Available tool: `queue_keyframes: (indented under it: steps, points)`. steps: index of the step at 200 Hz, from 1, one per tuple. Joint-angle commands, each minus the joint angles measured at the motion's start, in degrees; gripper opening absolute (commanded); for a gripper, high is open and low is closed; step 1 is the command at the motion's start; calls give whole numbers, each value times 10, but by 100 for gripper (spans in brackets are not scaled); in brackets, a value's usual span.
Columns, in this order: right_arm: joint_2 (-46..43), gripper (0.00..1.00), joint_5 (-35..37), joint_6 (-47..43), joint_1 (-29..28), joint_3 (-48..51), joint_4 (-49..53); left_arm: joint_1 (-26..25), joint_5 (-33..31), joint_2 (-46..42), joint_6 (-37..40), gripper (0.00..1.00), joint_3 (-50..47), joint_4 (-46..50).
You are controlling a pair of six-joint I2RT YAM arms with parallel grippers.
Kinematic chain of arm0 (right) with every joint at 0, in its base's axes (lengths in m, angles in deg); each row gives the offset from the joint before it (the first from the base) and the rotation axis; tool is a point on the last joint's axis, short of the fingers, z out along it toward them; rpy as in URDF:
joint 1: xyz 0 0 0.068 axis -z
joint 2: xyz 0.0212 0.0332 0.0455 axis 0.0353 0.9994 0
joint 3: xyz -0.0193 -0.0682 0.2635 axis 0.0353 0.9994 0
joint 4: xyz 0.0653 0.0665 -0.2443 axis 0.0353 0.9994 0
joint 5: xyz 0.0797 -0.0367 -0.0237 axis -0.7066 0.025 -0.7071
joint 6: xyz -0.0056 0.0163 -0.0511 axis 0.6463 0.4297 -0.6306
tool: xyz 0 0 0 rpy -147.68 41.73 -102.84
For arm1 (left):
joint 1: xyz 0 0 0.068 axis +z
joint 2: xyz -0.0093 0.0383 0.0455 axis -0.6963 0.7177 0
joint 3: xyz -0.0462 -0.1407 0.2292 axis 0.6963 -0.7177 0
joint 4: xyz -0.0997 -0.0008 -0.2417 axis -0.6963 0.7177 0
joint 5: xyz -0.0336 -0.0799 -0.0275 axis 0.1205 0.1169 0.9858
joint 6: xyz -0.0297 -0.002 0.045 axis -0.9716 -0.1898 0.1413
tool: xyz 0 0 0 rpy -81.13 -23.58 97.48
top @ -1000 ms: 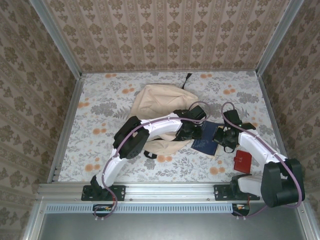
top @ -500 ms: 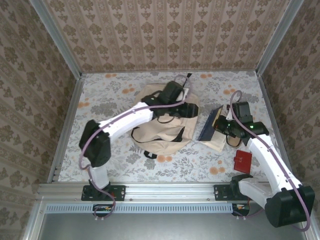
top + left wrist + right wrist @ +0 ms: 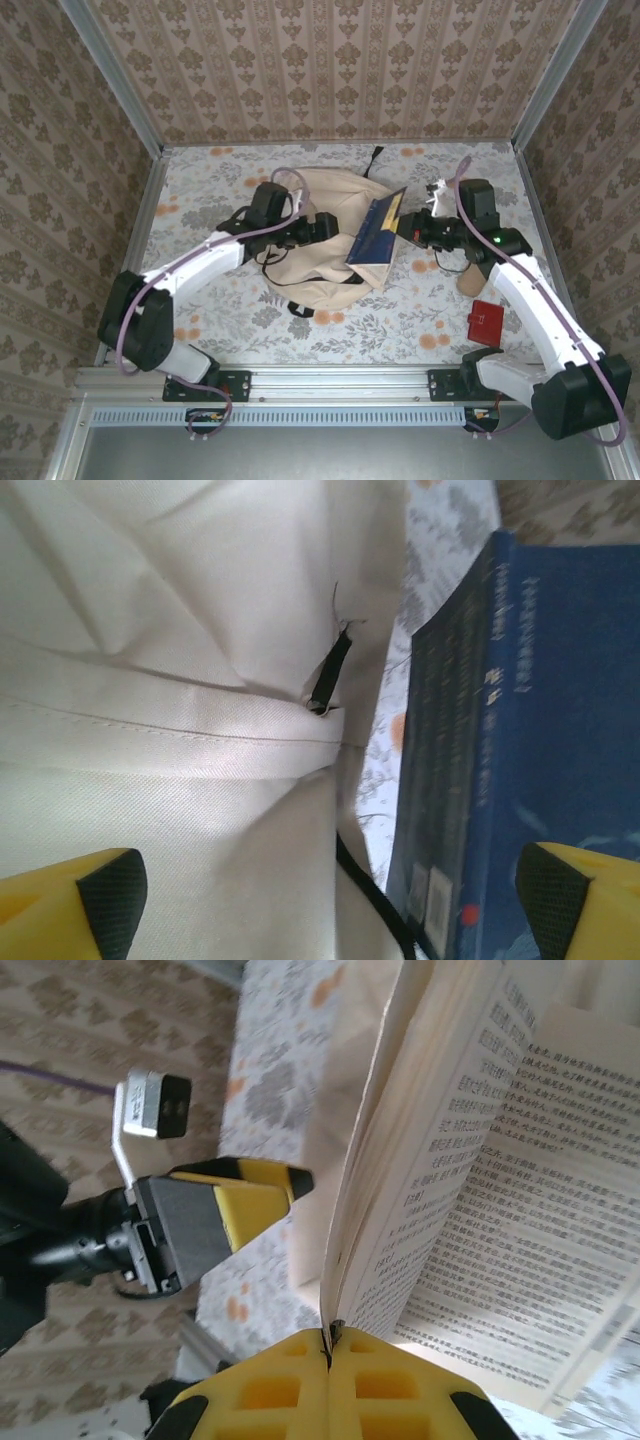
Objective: Pack books, pencil case, and school supplies into a backpack
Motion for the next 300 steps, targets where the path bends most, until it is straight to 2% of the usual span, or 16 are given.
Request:
queue_keyframes:
  steps: [1, 34, 66, 82, 102, 116, 142, 152, 171, 195, 218, 247, 270, 300]
  points:
    - [29, 0, -73, 24, -26, -38, -71, 28, 60, -46, -48, 100, -39, -87]
    - [87, 0, -104, 48, -72, -68, -124, 62, 77, -77, -83, 100, -81, -107]
    - [147, 0, -102, 40, -101, -75, -119, 69, 82, -74, -105, 100, -103, -103]
    - [174, 0, -73, 20, -100, -60, -89, 69, 82, -65, -105, 100, -112, -103]
    - [195, 0, 9, -27, -98, -48, -11, 69, 80, -52, -94, 99, -116, -93]
    - [205, 11, 50, -40, -89, -33, 15, 63, 69, -39, -82, 98, -111, -76]
    - [206, 50, 89, -36, -79, -5, 12, 46, 44, -13, -62, 93, -97, -39]
    - [205, 60, 91, -28, -80, 7, -1, 41, 36, -4, -58, 91, -92, -30]
    - [212, 67, 100, -22, -81, 21, -13, 35, 39, 14, -54, 85, -86, -29]
    - [227, 72, 96, -21, -80, 30, -31, 26, 53, 37, -54, 76, -78, -40]
    - [249, 71, 82, -16, -80, 37, -53, 18, 72, 57, -58, 68, -72, -58]
    - [278, 55, 60, -8, -80, 37, -76, 14, 90, 75, -67, 60, -66, -80]
    - [295, 45, 57, -8, -80, 34, -83, 15, 137, 89, -72, 55, -63, -107]
    - [310, 42, 55, -10, -80, 32, -87, 13, 155, 98, -74, 48, -54, -123]
